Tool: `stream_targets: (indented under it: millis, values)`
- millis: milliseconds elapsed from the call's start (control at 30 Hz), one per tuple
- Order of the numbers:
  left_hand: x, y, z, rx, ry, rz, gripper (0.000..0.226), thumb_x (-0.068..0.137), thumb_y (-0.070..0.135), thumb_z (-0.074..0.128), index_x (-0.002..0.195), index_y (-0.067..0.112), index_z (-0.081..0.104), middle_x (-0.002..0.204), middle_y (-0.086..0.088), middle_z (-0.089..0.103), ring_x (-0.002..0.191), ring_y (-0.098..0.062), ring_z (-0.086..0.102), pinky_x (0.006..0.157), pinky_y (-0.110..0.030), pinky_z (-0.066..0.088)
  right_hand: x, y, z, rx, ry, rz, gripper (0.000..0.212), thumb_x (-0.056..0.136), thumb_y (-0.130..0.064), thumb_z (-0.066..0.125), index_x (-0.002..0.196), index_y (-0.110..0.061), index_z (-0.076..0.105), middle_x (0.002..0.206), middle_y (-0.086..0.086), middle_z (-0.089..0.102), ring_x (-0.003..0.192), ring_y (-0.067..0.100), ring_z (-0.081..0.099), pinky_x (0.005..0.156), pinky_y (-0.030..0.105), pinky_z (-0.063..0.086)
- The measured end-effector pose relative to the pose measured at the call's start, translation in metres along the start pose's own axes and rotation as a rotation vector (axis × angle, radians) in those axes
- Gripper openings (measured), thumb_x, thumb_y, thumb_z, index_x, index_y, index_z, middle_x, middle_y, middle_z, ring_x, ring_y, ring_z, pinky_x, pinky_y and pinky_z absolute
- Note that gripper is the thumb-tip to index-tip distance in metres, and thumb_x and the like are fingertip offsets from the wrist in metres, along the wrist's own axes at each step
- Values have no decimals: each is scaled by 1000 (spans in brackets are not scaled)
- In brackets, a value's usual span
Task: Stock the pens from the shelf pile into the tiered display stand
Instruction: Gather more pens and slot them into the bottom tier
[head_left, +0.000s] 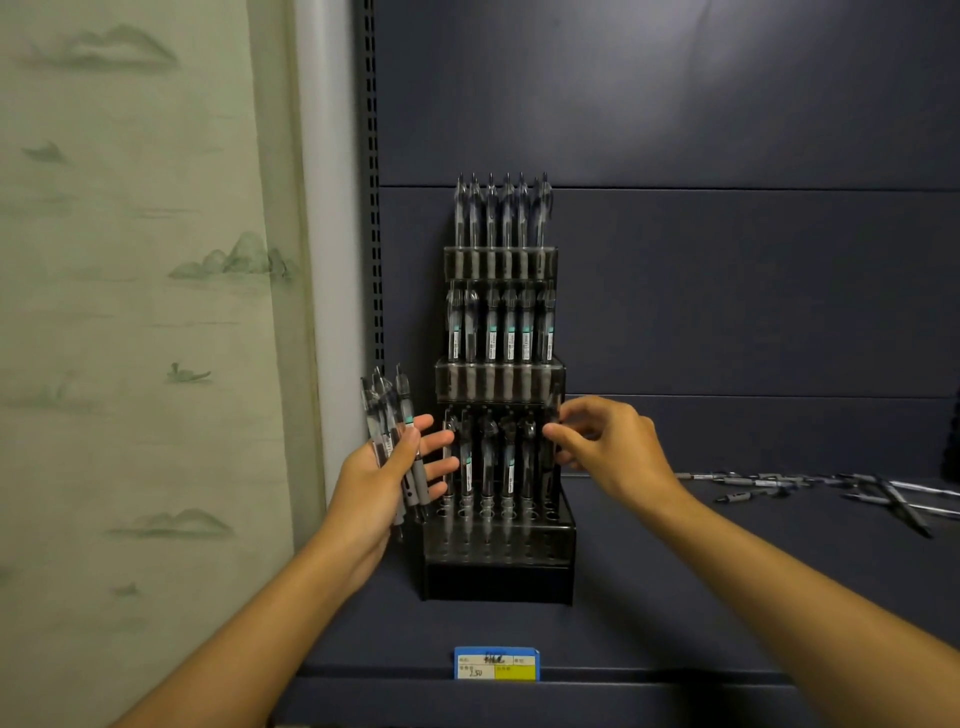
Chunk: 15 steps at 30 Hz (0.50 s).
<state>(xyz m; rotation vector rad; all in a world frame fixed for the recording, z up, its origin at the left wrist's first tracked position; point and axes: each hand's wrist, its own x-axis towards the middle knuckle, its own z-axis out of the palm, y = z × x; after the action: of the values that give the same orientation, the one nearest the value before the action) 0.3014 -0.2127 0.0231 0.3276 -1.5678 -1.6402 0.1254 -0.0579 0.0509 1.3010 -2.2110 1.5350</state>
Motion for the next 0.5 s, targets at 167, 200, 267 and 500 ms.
stream_targets:
  millis: [167,200,267,500]
  values:
    - [-1,-1,0,-25,12,0,21,101,24,48,120,26,58,107,6,76,95,-19,74,73,-30,59,-5,10,7,-82,-99,57,14,86,-27,75,87,-22,62,76,-4,73,62,0,69,65,17,56]
    - [-1,-1,1,-23,14,3,20,101,25,48,119,24,58,108,5,76,95,-19,74,72,-30,59,-5,13,7,-83,-96,65,15,86,-28,76,86,-21,63,76,-4,73,61,-1,69,61,13,53]
    - [-2,0,1,-11,22,19,21,101,27,47,120,20,56,110,3,76,94,-20,75,70,-30,61,-6,16,7,-100,-88,76,18,86,-32,76,85,-19,63,74,-5,72,62,-1,69,58,10,49]
    - [-4,2,1,-34,56,37,23,101,27,49,115,14,61,106,2,77,91,-21,75,67,-26,61,-7,4,1,-112,4,19,24,81,-41,78,81,-22,63,75,-6,69,74,8,68,75,34,59]
